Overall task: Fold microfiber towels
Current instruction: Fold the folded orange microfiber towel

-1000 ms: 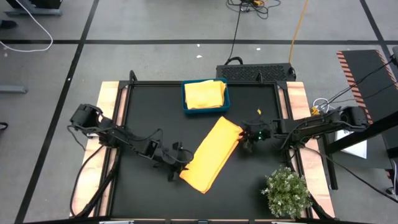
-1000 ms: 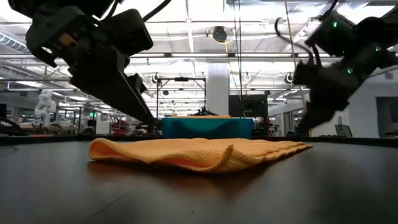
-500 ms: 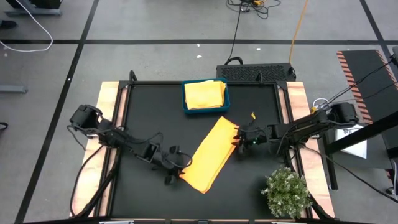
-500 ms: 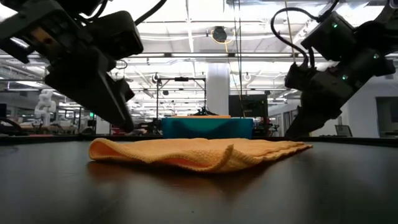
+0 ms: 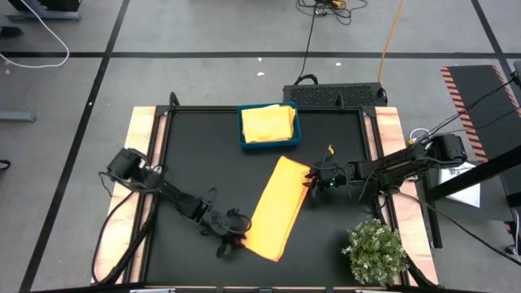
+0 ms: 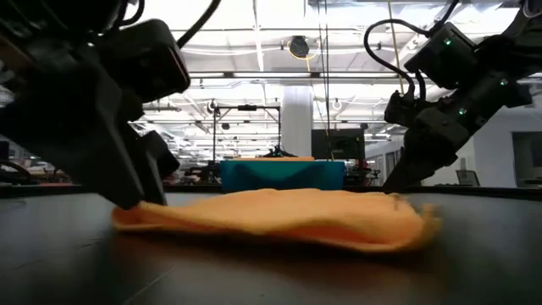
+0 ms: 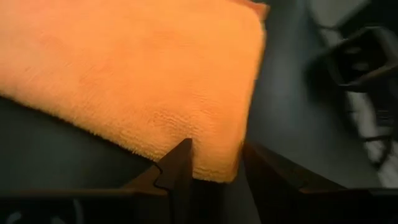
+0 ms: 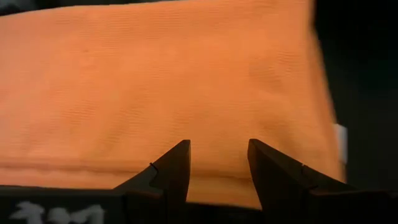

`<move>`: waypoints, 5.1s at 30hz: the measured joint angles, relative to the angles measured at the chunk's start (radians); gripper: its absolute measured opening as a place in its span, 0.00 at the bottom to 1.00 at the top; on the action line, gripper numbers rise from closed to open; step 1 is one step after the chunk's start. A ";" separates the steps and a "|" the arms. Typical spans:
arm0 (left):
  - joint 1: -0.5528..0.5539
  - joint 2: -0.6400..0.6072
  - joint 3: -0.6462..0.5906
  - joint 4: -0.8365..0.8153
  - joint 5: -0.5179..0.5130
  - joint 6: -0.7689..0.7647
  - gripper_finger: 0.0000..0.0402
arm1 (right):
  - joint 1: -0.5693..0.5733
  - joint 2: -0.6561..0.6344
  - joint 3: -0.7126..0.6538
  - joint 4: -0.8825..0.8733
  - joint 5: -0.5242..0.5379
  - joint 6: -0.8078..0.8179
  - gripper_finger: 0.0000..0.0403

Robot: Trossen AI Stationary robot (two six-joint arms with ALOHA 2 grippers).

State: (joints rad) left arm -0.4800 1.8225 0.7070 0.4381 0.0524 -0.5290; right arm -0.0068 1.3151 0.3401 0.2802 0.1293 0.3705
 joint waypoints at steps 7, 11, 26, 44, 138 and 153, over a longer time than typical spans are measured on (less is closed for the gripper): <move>-0.033 0.047 0.032 0.104 0.055 0.037 0.36 | -0.014 0.008 0.001 0.052 -0.055 -0.066 0.38; -0.024 -0.010 0.043 0.106 0.080 0.134 0.36 | -0.014 0.036 0.002 0.099 -0.055 -0.090 0.38; 0.246 -0.246 0.045 -0.202 -0.105 0.446 0.36 | -0.014 0.301 0.148 0.157 -0.067 -0.236 0.38; 0.725 -0.238 -0.091 -0.104 0.209 0.025 0.36 | 0.017 0.369 0.253 0.147 -0.136 -0.307 0.38; 0.522 -0.071 0.009 0.193 -0.034 0.601 0.00 | -0.249 0.176 -0.122 0.606 -0.395 0.126 0.68; 0.495 -0.071 0.010 0.187 -0.037 0.629 0.00 | -0.302 0.352 -0.023 0.689 -0.641 0.079 0.56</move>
State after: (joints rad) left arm 0.0151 1.7512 0.7166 0.6251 0.0150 0.0998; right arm -0.3084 1.6669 0.3168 0.9688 -0.5121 0.4492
